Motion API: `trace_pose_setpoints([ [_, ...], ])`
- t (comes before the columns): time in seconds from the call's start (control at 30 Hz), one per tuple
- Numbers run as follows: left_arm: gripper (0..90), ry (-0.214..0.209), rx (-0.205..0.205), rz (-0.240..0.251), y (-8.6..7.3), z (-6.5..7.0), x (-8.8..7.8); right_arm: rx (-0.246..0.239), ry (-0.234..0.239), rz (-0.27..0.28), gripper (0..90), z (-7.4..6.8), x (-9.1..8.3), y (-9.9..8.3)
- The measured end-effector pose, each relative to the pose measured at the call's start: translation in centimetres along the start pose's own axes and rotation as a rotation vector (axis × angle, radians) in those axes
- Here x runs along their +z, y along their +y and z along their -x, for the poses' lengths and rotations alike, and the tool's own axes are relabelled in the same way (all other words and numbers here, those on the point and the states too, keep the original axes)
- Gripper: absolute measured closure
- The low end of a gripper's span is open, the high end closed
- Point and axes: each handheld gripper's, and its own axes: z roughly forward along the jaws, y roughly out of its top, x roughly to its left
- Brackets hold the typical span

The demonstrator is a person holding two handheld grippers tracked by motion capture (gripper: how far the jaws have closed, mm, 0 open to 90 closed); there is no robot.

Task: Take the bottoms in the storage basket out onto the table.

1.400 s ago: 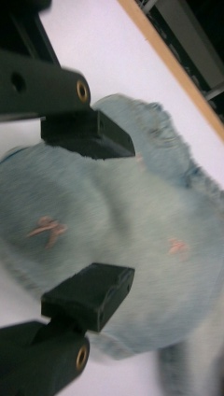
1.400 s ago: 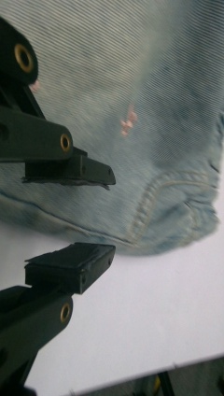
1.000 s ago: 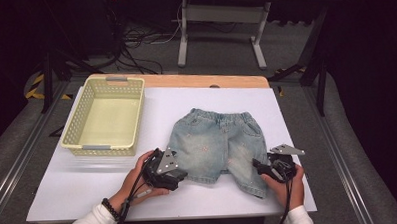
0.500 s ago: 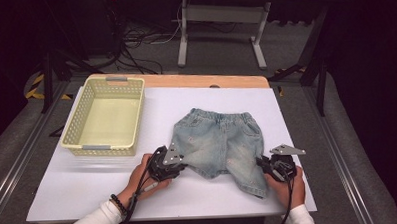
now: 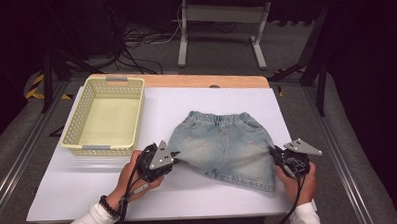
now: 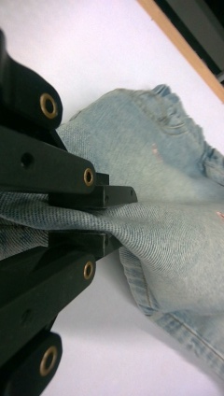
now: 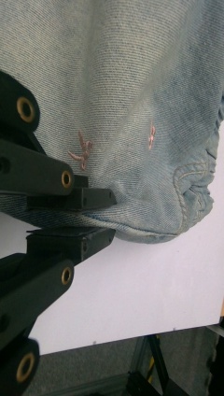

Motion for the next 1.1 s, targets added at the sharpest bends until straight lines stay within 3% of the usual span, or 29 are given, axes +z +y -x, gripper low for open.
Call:
trace_pose_setpoints([
  [0.23,81.7,-0.042,-0.030,0.040,0.2,-0.5,-1.3,-0.009,-0.021,0.010,79.7,-0.1,0.0,0.3],
  [0.43,73.6,-0.007,-0.045,0.080,0.2,-0.6,-2.4,-0.001,-0.038,0.005,70.3,0.0,0.3,0.0],
  [0.57,62.3,-0.001,-0.065,0.079,-0.2,-0.7,-2.5,-0.001,-0.031,-0.020,60.0,-0.2,0.7,-0.5],
  [0.73,47.3,-0.001,-0.075,0.034,-1.7,-0.4,-1.8,0.002,-0.018,-0.055,51.7,-0.3,1.4,-0.9],
  [0.8,43.3,0.016,-0.053,0.005,-2.4,-0.1,-1.4,0.003,-0.014,-0.077,47.3,-0.4,1.8,-1.1],
  [0.97,33.6,-0.026,-0.075,-0.042,-3.8,0.0,-0.2,0.031,0.010,-0.105,41.2,0.0,2.6,-1.7],
  [1.1,31.0,-0.051,-0.093,-0.059,-4.3,-0.1,0.7,0.070,0.031,-0.112,39.0,0.6,2.9,-1.7],
])
